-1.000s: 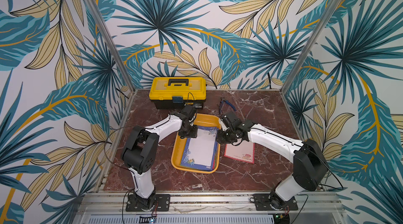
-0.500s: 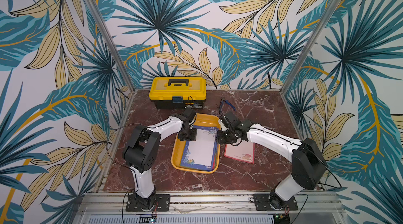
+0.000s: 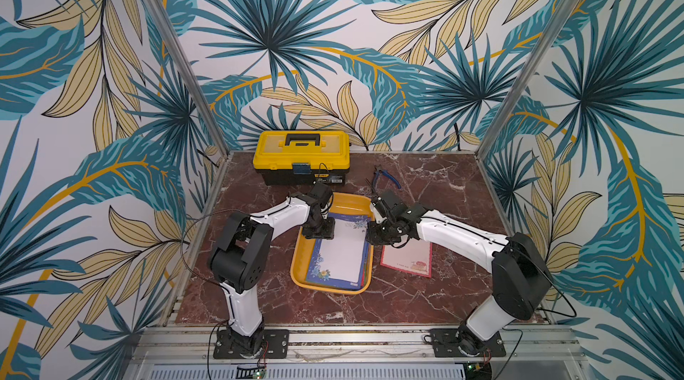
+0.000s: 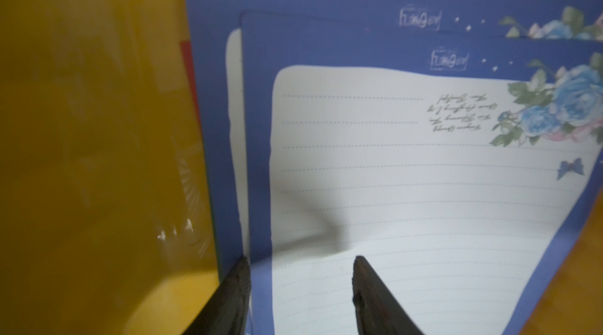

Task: Take out the stationery paper from the storage box
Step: Pick up the stationery paper from the storage box.

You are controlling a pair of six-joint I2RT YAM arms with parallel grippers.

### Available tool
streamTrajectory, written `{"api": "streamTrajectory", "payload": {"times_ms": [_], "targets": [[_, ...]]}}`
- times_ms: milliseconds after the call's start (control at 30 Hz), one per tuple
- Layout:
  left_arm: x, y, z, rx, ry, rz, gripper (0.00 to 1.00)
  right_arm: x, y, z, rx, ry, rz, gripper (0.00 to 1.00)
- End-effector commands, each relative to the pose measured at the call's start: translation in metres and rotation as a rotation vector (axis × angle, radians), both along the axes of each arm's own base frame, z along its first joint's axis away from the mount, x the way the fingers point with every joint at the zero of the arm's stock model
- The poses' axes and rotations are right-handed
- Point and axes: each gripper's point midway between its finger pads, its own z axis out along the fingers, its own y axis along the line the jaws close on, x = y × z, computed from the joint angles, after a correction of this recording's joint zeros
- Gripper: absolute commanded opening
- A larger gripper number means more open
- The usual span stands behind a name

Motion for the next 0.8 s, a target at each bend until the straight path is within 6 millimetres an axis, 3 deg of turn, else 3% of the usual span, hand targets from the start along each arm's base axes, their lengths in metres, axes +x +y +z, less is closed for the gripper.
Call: {"api": "streamTrajectory", "payload": {"times_ms": [0, 233, 767], "targets": [[-0.008, 0.002, -0.008, -0.006, 0.04, 0.002, 0.52, 0.0, 0.007, -0.005, 0.022, 0.013, -0.002, 0.3], [-0.008, -0.001, -0.008, -0.02, 0.046, 0.002, 0.5, 0.001, 0.012, -0.011, 0.042, 0.028, -0.009, 0.22], [-0.011, -0.009, -0.001, -0.091, 0.072, 0.014, 0.49, 0.003, 0.015, -0.015, 0.049, 0.031, -0.008, 0.18]]}}
